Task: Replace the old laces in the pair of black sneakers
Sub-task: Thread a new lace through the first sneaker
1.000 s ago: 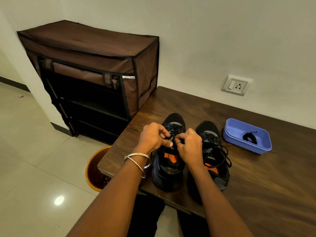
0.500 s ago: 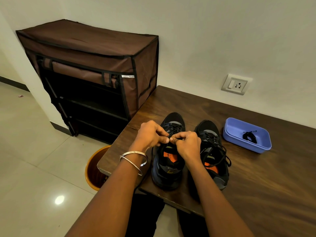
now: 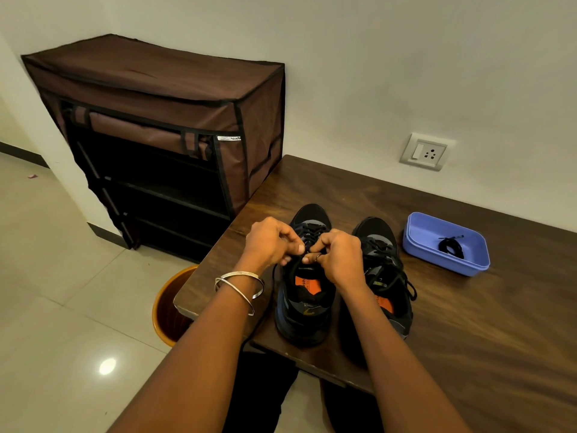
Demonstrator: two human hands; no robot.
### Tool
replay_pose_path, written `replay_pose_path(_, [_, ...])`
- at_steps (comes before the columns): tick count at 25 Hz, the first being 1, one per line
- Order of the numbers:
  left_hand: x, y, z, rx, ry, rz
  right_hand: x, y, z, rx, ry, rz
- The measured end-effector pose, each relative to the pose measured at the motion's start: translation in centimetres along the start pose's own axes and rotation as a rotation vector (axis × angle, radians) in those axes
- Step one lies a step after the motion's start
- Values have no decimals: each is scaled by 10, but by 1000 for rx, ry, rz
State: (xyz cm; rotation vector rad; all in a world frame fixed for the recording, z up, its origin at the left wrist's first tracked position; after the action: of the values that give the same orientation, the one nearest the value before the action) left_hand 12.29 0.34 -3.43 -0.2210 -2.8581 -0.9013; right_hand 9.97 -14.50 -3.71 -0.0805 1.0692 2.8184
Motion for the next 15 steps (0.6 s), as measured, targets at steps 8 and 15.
replay_pose_path(8, [4, 11, -12, 826, 159, -148, 2, 12, 3, 220, -164, 173])
replay_pose_path(15, [0, 19, -16, -52, -101, -175, 7, 41, 15, 521, -103, 306])
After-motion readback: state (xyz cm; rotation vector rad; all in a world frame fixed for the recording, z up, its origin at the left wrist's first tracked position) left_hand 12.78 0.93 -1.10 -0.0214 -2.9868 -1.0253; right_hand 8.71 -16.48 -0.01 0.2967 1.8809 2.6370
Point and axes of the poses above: each hand's wrist, its own x-axis away from the middle knuckle, its own y-axis out of the back of the hand, z = x × y, the point moved 4 cm from there along -x, towards the middle knuckle, and after that the axes turned 5 degrees about -x, right-handed, at the moved point
